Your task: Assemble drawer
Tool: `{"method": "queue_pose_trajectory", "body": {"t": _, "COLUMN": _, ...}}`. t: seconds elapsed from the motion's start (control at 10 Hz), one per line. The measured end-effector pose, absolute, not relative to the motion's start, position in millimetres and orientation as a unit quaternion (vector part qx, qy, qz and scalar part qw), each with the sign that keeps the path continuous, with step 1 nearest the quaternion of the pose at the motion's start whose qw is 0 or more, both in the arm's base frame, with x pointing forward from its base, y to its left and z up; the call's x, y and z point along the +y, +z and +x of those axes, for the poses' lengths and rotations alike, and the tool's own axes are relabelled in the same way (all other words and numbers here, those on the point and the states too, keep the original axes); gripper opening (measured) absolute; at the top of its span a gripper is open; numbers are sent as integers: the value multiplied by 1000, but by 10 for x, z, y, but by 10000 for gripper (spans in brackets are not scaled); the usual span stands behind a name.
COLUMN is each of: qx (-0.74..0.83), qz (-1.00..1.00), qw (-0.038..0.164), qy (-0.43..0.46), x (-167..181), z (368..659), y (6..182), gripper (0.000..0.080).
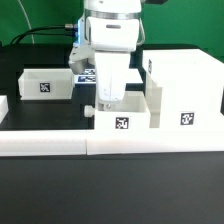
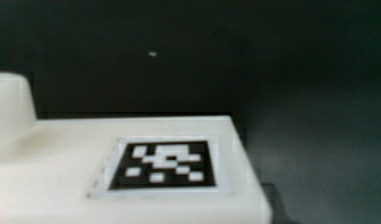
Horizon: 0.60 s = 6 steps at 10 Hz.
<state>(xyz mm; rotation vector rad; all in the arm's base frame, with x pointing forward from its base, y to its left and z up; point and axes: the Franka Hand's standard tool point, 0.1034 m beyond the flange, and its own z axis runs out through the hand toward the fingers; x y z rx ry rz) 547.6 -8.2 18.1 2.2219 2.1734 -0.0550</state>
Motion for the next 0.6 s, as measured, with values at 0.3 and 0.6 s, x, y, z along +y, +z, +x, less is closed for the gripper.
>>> {"method": "queue_pose_trajectory", "body": {"t": 0.3, "qx": 700, "qz": 714, "qw": 12, "qy": -20, "x": -25, "z": 5522, "y": 218, "gripper": 42}}
{"method": "queue_pose_trajectory", "body": {"t": 0.6, "qx": 698, "qz": 715, "qw": 21, "qy": -9, "x": -37, "z": 5523, "y": 200, "gripper": 42}}
